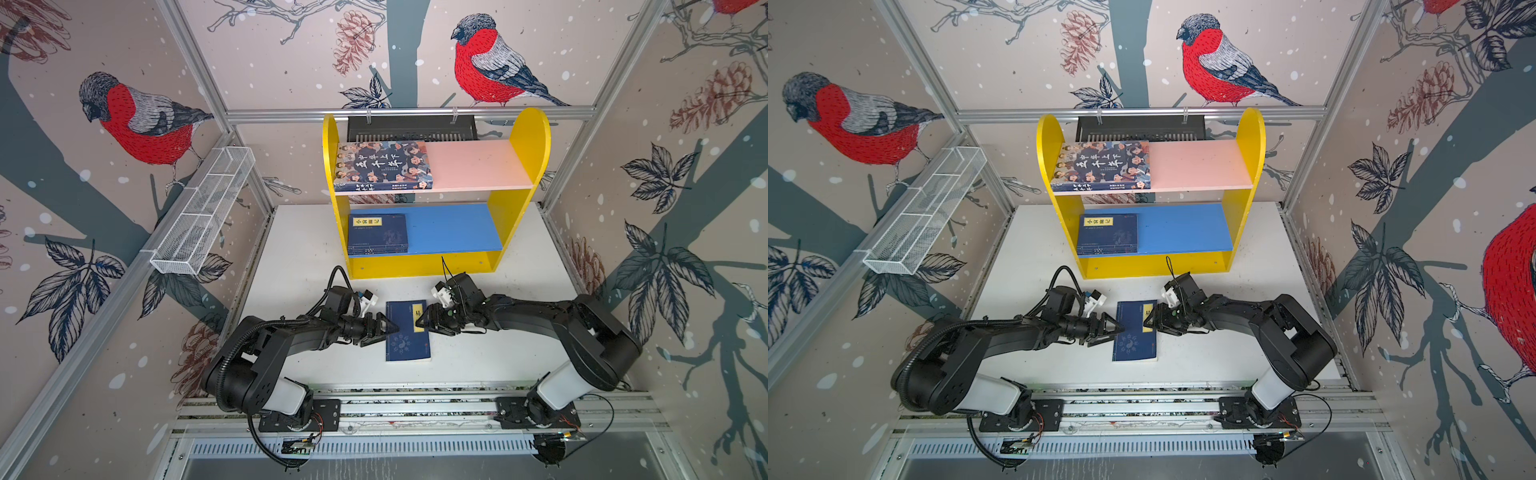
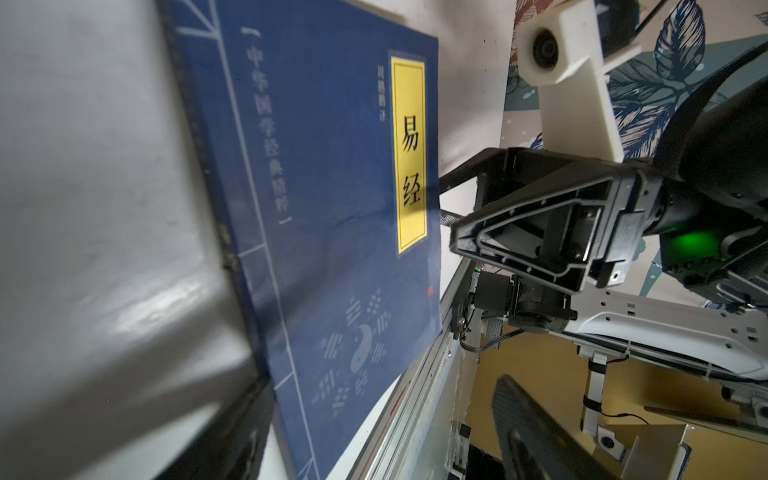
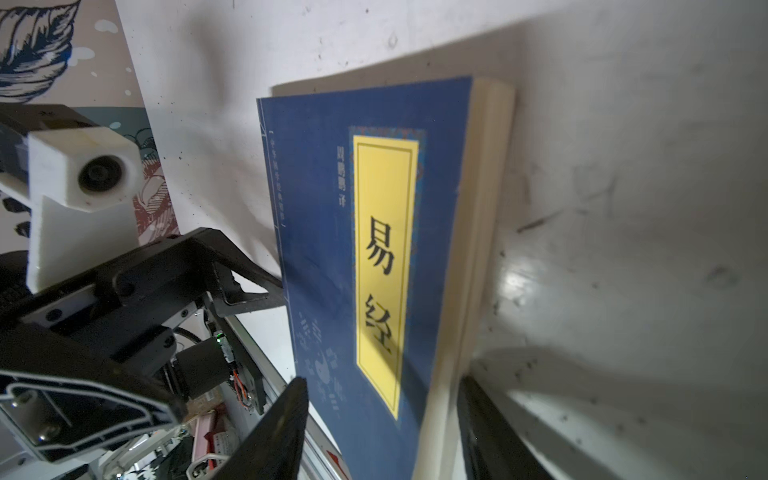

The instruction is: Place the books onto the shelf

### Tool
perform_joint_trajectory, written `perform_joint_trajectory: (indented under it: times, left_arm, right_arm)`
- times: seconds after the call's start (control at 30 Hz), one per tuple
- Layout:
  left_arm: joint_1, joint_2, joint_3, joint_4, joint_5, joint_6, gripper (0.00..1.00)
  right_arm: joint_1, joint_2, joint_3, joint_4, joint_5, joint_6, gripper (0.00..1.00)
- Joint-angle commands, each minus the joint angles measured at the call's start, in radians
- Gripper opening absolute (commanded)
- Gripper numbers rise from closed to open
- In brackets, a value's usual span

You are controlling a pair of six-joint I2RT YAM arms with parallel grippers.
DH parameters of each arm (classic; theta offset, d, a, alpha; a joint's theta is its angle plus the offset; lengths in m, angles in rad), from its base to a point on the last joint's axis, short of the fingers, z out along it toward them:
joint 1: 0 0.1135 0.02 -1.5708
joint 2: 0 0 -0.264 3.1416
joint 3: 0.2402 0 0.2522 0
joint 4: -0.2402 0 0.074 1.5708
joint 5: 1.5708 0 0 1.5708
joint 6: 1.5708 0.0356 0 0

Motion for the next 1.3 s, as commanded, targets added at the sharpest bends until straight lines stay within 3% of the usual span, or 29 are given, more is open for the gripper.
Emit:
perform_joint_trajectory:
  times: [0.0, 0.43, 0.6, 0.93, 1.27]
  left_arm:
    - [-0.008, 0.007, 0.021, 0.048, 0.034, -0.009, 0.83]
    - [0.001, 0.023, 0.069, -0.069, -0.048, 0.083, 0.84]
    - [0.006, 0.008, 0.067, -0.076, -0.063, 0.094, 0.84]
    - [0.034, -0.043, 0.038, -0.079, -0.097, 0.107, 0.84]
    - [0.035, -0.045, 0.038, -0.094, -0.115, 0.114, 0.84]
  right_arm:
    - [0.009, 0.009, 0.008, 0.075, -0.037, 0.023, 0.57]
    - [0.023, -0.038, 0.007, 0.07, -0.07, 0.027, 0.39]
    - [0.023, -0.026, 0.028, 0.002, -0.027, 0.004, 0.38]
    - [0.023, -0.035, 0.01, 0.034, -0.028, 0.036, 0.38]
    - [0.015, -0.044, -0.039, -0.02, 0.033, 0.052, 0.43]
